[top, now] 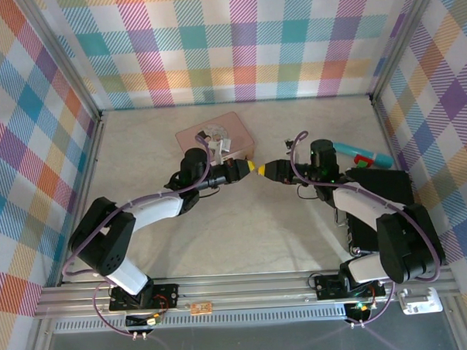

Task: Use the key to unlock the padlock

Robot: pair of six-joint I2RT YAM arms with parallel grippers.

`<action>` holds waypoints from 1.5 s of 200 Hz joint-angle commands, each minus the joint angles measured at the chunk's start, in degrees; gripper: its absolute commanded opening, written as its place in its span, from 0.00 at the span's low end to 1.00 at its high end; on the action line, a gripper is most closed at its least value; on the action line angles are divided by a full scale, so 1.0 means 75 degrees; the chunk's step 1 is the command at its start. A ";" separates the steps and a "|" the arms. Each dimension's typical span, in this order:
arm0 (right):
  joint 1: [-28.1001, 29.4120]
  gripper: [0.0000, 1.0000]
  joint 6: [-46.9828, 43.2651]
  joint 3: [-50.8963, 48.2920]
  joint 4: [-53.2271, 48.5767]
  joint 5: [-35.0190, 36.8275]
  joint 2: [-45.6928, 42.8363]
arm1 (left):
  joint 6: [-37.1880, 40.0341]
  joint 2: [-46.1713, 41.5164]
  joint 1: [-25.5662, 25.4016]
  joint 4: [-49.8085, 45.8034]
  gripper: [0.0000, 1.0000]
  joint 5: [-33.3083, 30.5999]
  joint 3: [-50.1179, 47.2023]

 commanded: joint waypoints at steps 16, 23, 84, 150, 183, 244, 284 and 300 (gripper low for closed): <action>0.0152 0.43 0.0068 0.0070 0.0736 -0.0431 0.0210 | 0.0414 -0.0305 0.0027 -0.0358 0.00 0.0312 0.0267; 0.0230 0.42 0.0095 0.0060 0.0945 -0.0534 0.0249 | 0.0412 -0.0280 0.0017 -0.0342 0.00 0.0326 0.0290; 0.0389 0.26 0.0478 -0.0106 0.1722 -0.0738 0.0396 | 0.0436 -0.0233 -0.0019 -0.0326 0.00 0.0326 0.0341; 0.0392 0.00 0.0664 -0.0163 0.1910 -0.0788 0.0508 | 0.0509 -0.0372 -0.0020 -0.0438 0.00 0.0224 0.0284; 0.0383 0.00 0.0739 -0.0222 0.2000 -0.0780 0.0532 | 0.0441 -0.0408 -0.0023 -0.0488 0.00 0.0120 0.0281; 0.0368 0.00 0.0522 -0.0310 0.1032 0.0315 0.0657 | 0.0230 -0.1137 0.0006 -0.1755 0.61 -0.3133 -0.0543; 0.0357 0.00 0.0270 -0.0314 0.0264 0.1142 0.0813 | -0.0028 -0.0670 -0.0837 -0.2741 0.61 -0.6093 -0.0482; 0.0357 0.00 0.0178 -0.0317 0.0182 0.1257 0.0768 | -0.0100 -0.0098 -0.1241 -0.3471 0.60 -0.7169 0.0061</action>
